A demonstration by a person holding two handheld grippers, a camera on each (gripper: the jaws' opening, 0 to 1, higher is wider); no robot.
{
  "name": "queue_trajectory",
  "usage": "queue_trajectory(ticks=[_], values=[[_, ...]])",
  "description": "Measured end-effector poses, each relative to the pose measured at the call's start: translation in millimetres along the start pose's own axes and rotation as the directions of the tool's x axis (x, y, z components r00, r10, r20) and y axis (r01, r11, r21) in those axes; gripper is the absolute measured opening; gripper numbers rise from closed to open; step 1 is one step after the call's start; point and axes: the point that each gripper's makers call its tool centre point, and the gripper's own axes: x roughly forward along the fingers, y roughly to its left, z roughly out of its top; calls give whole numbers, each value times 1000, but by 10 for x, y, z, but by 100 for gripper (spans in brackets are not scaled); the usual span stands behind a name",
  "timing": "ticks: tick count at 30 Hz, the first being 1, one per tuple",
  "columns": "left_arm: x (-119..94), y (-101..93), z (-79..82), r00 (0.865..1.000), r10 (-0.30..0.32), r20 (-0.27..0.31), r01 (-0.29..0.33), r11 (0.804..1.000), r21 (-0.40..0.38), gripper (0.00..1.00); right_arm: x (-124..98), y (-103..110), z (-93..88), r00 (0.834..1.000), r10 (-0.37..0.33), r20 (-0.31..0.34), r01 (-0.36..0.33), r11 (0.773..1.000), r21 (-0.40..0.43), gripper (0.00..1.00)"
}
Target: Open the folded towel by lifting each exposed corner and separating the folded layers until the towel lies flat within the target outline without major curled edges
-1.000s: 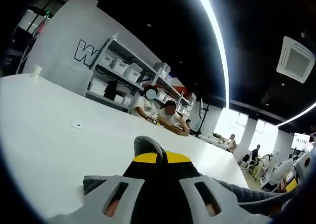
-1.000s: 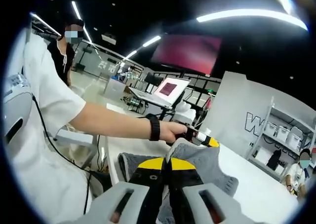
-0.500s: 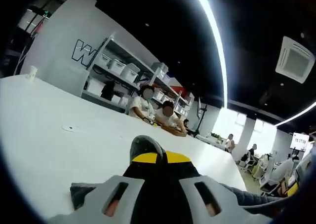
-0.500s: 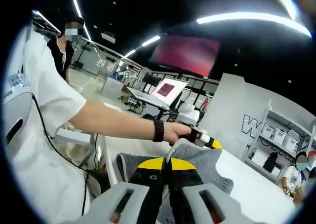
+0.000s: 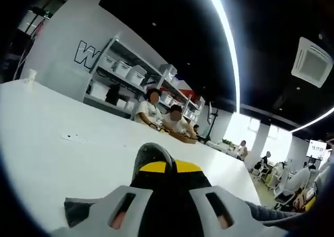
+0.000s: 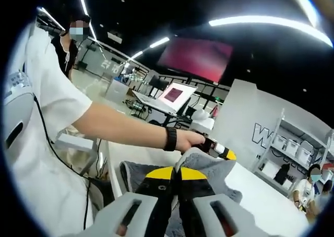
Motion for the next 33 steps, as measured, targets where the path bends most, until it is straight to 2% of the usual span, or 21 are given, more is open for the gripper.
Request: queue_trajectory(ticks=[4, 8, 11, 22, 26, 33], values=[[46, -37, 28, 1000, -1, -2, 1, 1000, 9, 1, -19, -32, 4, 1000, -16, -3, 16, 1000, -13, 0], [99, -74, 55, 1000, -8, -1, 8, 1000, -15, 1, -26, -42, 6, 1000, -20, -3, 20, 1000, -22, 0], [138, -119, 60, 1000, -9, -7, 9, 1000, 5, 1, -45, -56, 2, 1000, -24, -11, 24, 999, -37, 0], [292, -321, 155, 999, -36, -1, 36, 999, 20, 1, -215, -204, 87, 997, -73, 10, 74, 996, -47, 0], [349, -352, 141, 999, -41, -17, 42, 999, 26, 1, -264, -253, 99, 995, -95, 11, 95, 994, -54, 0], [431, -453, 201, 998, -65, 10, 64, 997, 29, 1, -403, -383, 148, 991, -134, 29, 136, 989, -52, 0]])
